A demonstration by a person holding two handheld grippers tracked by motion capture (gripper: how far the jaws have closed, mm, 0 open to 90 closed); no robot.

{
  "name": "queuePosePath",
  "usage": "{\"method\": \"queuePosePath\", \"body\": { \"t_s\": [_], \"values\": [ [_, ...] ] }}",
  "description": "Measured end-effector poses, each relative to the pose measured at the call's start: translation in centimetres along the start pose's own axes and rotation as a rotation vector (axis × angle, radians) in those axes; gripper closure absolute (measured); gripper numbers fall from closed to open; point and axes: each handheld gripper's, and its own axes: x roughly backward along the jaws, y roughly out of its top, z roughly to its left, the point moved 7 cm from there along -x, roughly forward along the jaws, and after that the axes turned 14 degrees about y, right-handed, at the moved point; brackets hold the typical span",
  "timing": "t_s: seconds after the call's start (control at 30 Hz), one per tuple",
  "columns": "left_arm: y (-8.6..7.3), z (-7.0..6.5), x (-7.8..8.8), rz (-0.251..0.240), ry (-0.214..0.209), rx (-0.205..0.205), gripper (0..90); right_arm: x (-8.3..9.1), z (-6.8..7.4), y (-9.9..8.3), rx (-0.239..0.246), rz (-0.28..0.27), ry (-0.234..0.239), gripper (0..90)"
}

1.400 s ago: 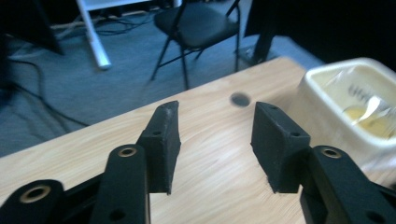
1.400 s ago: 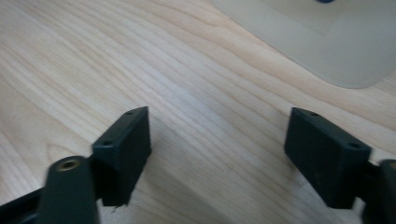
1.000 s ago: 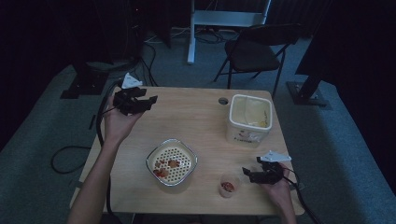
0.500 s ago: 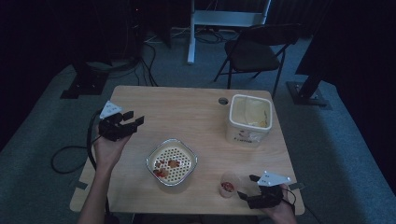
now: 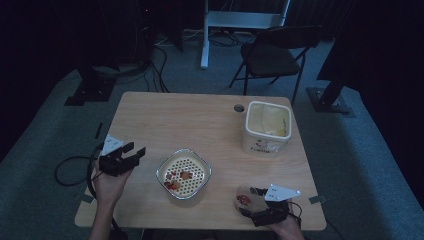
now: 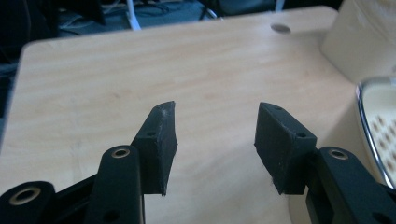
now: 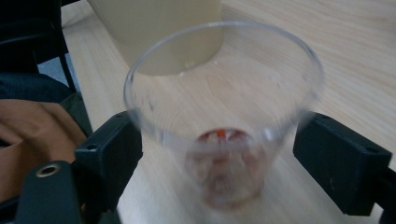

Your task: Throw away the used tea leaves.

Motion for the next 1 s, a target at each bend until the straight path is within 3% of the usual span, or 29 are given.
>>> {"method": "queuePosePath", "body": {
  "t_s": [0.13, 0.17, 0.2, 0.23, 0.33, 0.43, 0.57, 0.67, 0.8, 0.9, 0.93, 1.0],
  "values": [
    [-1.6, -0.9, 0.0, 0.029, -0.024, -0.023, 49.0, -0.7, -0.2, 0.5, 0.011, -0.012, 0.008, 22.3],
    [-2.4, -1.6, -0.1, 0.049, -0.026, -0.064, 48.7, -0.8, -0.3, 0.8, 0.026, -0.025, 0.007, 27.7],
    [-2.4, -1.6, -0.1, 0.049, -0.026, -0.064, 48.4, -0.8, -0.3, 0.8, 0.026, -0.025, 0.007, 27.7],
    [-3.2, -2.2, 0.0, 0.066, -0.044, -0.089, 48.4, -0.9, -0.3, 0.9, 0.034, -0.029, 0.004, 28.8],
    [-4.4, -2.9, 0.2, 0.086, -0.078, -0.097, 48.4, -1.1, -0.5, 1.2, 0.053, -0.024, -0.015, 31.1],
    [-5.5, -3.4, 1.0, 0.087, -0.137, -0.136, 48.4, -0.9, -0.6, 1.4, 0.056, -0.037, -0.032, 31.5],
    [-6.8, -4.5, 2.2, 0.070, -0.265, -0.194, 49.6, 0.1, -1.2, 1.5, 0.045, -0.055, -0.071, 31.5],
    [-7.6, -5.9, 2.6, 0.072, -0.344, -0.276, 49.3, 0.9, -1.6, 1.7, 0.033, -0.075, -0.096, 31.5],
    [-7.8, -8.0, 2.0, 0.086, -0.436, -0.341, 50.4, 1.9, -2.3, 1.9, 0.022, -0.096, -0.138, 31.8],
    [-7.7, -9.3, 1.3, 0.093, -0.483, -0.381, 54.6, 2.8, -2.7, 2.2, 0.020, -0.113, -0.174, 32.7],
    [-7.7, -9.3, 1.3, 0.093, -0.483, -0.381, 54.6, 2.8, -2.7, 2.2, 0.020, -0.113, -0.174, 32.7],
    [-7.5, -10.6, 0.4, 0.083, -0.524, -0.387, 54.0, 3.7, -3.2, 2.4, 0.020, -0.127, -0.204, 32.7]
  ]
}}
